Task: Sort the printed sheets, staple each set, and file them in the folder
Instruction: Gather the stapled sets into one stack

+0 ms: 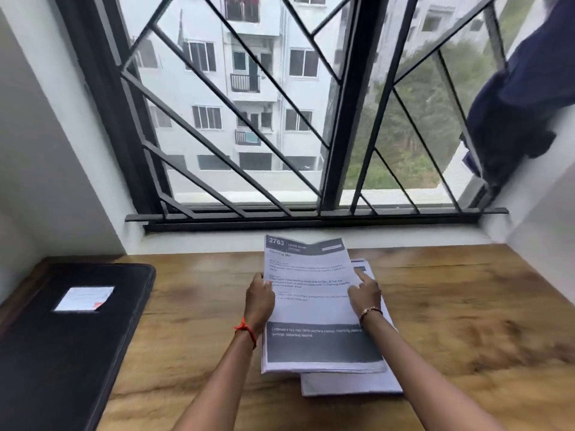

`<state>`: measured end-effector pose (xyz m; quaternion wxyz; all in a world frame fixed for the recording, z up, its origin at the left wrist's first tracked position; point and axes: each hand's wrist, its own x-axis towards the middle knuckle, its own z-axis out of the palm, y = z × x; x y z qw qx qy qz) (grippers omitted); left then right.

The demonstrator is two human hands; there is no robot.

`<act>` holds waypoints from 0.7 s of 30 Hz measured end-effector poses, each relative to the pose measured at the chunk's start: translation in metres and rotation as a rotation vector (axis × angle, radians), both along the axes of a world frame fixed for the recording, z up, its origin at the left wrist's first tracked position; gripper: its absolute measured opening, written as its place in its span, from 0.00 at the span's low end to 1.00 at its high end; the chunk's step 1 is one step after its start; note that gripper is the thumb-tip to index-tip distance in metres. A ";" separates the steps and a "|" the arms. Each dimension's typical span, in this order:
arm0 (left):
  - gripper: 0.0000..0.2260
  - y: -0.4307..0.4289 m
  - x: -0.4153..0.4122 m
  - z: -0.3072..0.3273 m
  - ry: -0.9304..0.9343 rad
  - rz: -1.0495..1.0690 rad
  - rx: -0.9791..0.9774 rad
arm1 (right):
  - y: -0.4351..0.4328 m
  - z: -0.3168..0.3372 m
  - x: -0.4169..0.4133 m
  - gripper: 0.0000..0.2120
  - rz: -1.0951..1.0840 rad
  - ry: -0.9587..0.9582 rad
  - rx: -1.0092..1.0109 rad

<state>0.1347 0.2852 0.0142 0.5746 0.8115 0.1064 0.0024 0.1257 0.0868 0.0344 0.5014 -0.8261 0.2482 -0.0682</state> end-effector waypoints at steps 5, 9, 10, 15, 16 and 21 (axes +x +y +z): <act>0.12 -0.047 -0.001 -0.015 -0.015 -0.059 0.037 | -0.051 -0.017 -0.003 0.24 -0.020 0.081 -0.119; 0.15 -0.065 0.002 -0.043 0.080 -0.150 0.197 | -0.077 -0.036 -0.005 0.18 0.060 0.256 -0.167; 0.15 -0.066 0.004 -0.051 0.139 -0.140 0.308 | -0.083 -0.043 -0.005 0.18 0.093 0.293 -0.206; 0.13 -0.068 0.000 -0.067 0.202 -0.104 0.378 | -0.096 -0.055 -0.001 0.16 0.211 0.402 -0.348; 0.12 -0.069 -0.002 -0.070 0.195 -0.102 0.380 | -0.094 -0.054 0.000 0.16 0.232 0.412 -0.361; 0.15 -0.073 -0.005 -0.073 0.168 -0.053 0.326 | -0.086 -0.065 0.013 0.18 0.294 0.384 -0.429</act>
